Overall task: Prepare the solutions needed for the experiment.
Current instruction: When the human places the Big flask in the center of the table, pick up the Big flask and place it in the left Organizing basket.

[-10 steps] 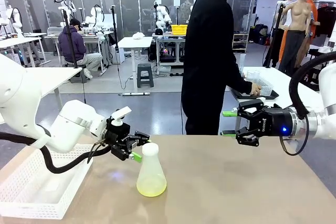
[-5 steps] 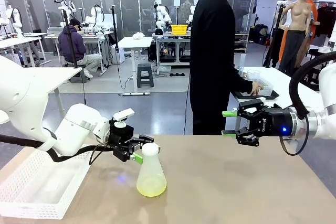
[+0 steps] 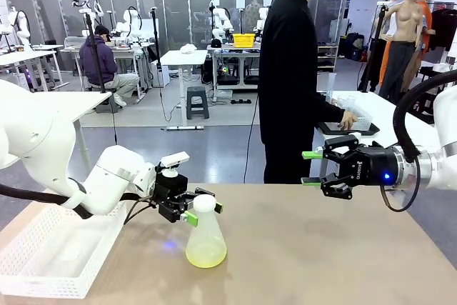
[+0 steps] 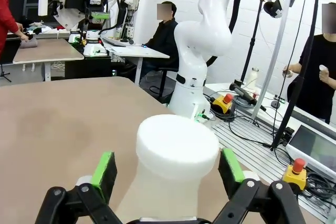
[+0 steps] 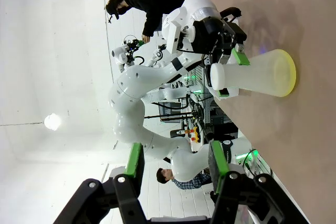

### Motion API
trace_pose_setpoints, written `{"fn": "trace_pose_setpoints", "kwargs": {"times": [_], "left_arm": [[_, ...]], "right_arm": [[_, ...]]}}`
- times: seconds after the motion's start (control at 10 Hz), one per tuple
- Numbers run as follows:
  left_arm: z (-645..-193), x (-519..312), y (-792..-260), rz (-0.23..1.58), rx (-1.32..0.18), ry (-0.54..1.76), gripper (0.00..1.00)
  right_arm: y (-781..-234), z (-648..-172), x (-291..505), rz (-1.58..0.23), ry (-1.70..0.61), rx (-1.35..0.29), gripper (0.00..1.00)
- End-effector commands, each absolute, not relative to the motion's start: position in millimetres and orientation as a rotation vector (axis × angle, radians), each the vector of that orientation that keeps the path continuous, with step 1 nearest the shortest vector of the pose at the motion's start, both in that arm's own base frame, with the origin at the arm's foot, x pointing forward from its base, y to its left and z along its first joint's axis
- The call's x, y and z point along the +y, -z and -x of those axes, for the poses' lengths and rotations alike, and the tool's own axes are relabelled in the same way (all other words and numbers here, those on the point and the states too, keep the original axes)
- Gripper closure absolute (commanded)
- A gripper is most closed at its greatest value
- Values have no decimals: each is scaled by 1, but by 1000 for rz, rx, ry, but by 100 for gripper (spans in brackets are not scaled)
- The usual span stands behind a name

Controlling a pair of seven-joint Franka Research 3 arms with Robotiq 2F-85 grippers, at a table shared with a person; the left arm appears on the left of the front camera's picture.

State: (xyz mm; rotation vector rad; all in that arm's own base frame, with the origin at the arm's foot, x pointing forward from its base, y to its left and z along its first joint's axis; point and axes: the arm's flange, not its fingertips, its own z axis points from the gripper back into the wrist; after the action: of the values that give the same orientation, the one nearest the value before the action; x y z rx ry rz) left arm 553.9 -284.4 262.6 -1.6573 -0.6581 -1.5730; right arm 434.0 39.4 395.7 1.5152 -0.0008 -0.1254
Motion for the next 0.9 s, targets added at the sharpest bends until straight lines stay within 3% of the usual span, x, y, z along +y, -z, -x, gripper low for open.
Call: {"fn": "trace_pose_setpoints", "kwargs": {"times": [0.0,0.3,0.4,0.5,0.6,0.7,0.8], "left_arm": [[-558,-288,-264,1674,-616,1612,0],[-555,-286,-265,1665,-629,1648,3],[-554,-286,-265,1680,-618,1684,17],[-553,-288,-266,1700,-619,1703,20],[-553,-288,-266,1711,-631,1723,33],[-552,-288,-265,1710,-626,1729,36],[-553,-288,-265,1715,-627,1735,49]], "right_arm": [[-396,-434,40,-1530,114,-22,37],[-396,-434,40,-1530,114,-22,37],[-396,-434,40,-1530,114,-22,37],[-396,-434,40,-1530,114,-22,37],[-396,-434,40,-1530,114,-22,37],[-396,-434,40,-1530,114,-22,37],[-396,-434,40,-1530,114,-22,37]]}}
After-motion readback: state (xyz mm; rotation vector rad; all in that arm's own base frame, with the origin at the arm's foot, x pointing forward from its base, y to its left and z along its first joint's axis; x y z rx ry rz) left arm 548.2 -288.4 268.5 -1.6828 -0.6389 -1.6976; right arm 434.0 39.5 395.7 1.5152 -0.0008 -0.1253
